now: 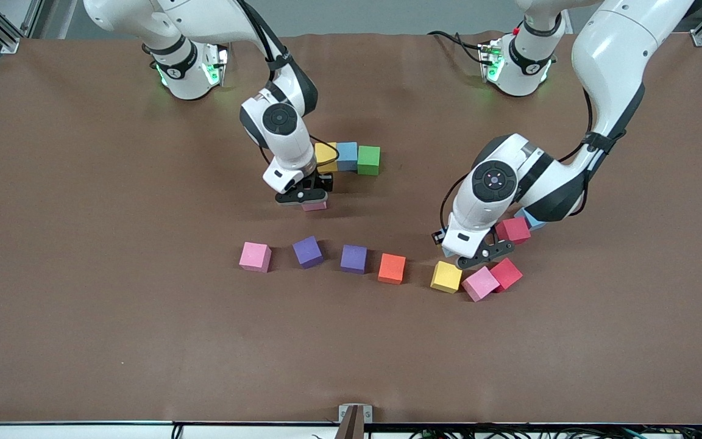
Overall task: Arrange 11 blocks into digit 3
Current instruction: 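Grasp the pink cube with the right gripper while the left grasps blue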
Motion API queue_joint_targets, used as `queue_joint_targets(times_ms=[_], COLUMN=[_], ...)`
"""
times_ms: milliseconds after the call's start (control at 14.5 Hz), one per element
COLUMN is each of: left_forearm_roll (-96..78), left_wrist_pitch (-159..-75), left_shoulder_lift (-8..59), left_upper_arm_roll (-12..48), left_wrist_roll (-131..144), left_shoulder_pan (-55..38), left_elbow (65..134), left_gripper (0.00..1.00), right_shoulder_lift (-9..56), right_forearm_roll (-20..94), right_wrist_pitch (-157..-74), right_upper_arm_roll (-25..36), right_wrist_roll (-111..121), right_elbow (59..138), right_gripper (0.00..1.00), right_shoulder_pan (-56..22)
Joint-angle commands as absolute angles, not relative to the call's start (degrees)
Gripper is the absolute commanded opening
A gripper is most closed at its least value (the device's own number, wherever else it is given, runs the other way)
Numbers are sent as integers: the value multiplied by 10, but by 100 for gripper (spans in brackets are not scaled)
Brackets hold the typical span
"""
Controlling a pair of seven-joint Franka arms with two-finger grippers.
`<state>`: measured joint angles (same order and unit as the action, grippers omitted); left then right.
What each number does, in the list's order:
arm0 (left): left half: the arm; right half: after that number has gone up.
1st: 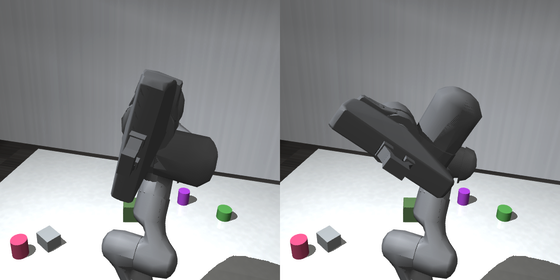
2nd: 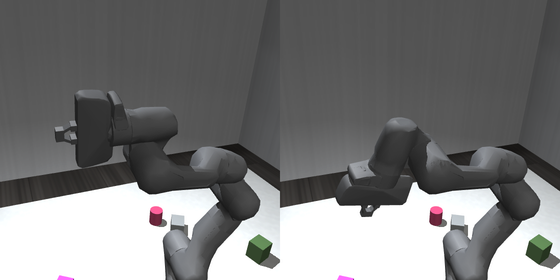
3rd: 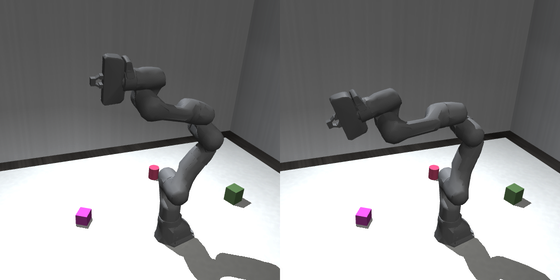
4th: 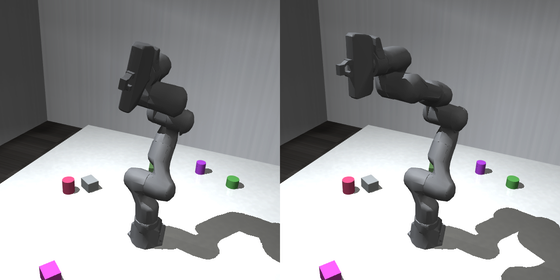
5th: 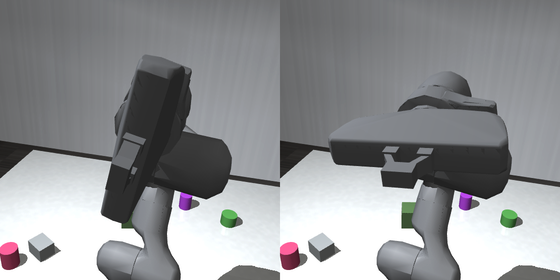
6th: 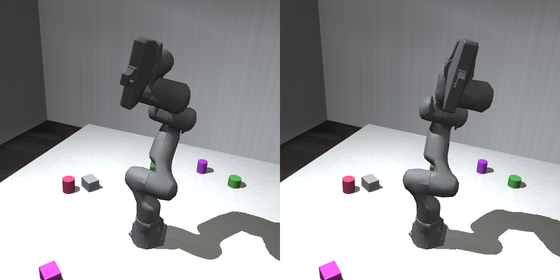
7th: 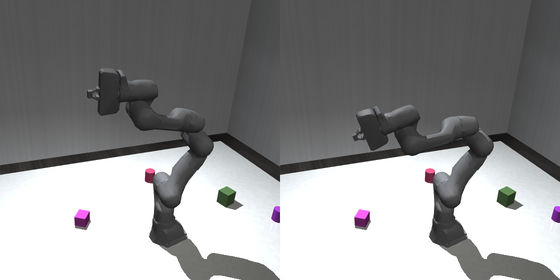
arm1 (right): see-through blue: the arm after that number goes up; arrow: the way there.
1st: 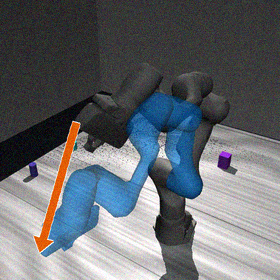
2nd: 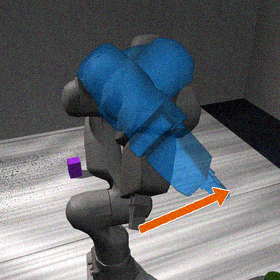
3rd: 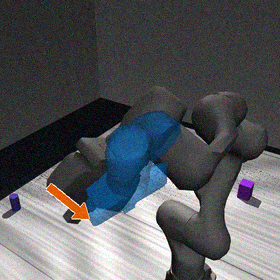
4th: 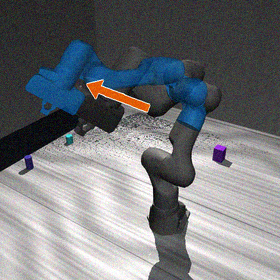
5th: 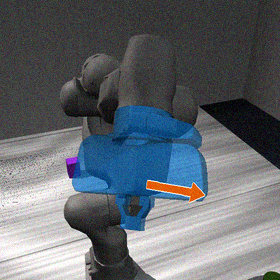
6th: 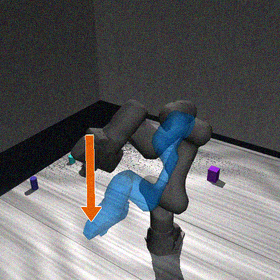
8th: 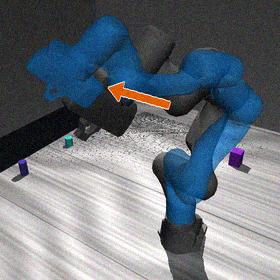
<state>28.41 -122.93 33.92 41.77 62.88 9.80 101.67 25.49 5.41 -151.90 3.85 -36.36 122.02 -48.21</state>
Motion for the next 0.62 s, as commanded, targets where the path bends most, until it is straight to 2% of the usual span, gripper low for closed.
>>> queue_joint_targets(times_ms=[0, 275, 550], left_forearm_roll=[272, 272, 272], left_wrist_pitch=[-1217, -1217, -1217], left_shoulder_lift=[334, 335, 337], left_upper_arm_roll=[423, 423, 423], left_wrist_roll=[630, 629, 630], left_shoulder_pan=[107, 107, 107], left_elbow=[1015, 1015, 1015], left_gripper=[33, 33, 33], right_shoulder_lift=[261, 261, 261], right_forearm_roll=[58, 62, 68], right_wrist_pitch=[-1511, -1474, -1471], right_upper_arm_roll=[41, 33, 31], right_wrist_roll=[-382, -390, -413], right_elbow=[1213, 1209, 1210], right_gripper=[1, 1, 1], right_shoulder_pan=[-496, -499, -510])
